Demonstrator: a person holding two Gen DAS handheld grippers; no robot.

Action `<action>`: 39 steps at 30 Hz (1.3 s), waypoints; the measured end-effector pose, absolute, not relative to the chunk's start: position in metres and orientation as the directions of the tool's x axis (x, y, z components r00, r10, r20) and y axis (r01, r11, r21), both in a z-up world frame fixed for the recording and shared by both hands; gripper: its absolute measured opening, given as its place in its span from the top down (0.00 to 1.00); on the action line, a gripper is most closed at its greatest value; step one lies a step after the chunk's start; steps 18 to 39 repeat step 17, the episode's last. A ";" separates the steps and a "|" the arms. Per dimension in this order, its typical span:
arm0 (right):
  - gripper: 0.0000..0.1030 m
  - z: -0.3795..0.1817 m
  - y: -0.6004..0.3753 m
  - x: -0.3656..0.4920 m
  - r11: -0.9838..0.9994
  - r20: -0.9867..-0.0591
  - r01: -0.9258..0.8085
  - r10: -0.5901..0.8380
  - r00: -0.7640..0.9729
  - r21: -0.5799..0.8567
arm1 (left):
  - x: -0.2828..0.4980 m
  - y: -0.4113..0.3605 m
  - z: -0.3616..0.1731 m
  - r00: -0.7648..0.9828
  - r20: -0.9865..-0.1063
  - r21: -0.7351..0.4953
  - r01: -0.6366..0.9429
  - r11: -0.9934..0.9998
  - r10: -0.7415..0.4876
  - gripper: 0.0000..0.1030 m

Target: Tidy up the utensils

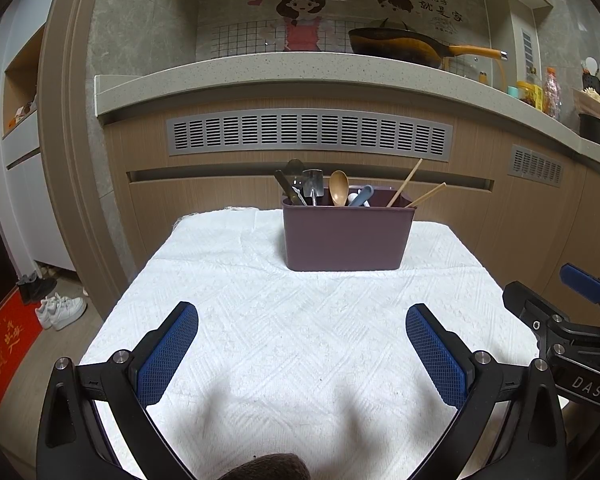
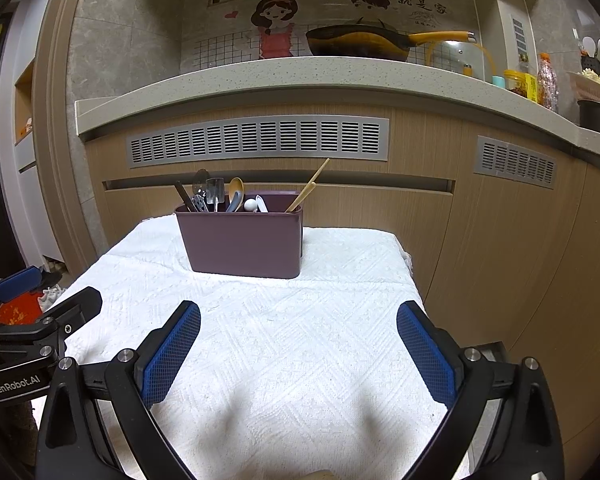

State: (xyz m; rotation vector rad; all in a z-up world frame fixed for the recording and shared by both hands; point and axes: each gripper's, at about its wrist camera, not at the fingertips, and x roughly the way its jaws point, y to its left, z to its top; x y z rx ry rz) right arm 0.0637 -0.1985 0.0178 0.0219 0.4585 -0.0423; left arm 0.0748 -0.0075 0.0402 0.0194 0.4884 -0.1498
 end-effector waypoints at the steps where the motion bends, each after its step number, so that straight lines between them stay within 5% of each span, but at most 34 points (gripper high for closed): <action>1: 0.05 0.018 -0.198 0.064 0.999 -0.444 0.046 -0.035 0.895 0.012 | 0.075 -0.008 0.040 0.872 -0.469 -0.017 0.148 0.989 -0.139 0.00; 39: 0.05 0.017 -0.198 0.063 0.999 -0.442 0.053 -0.042 0.896 0.012 | 0.076 -0.005 0.037 0.867 -0.477 -0.018 0.157 0.987 -0.146 0.00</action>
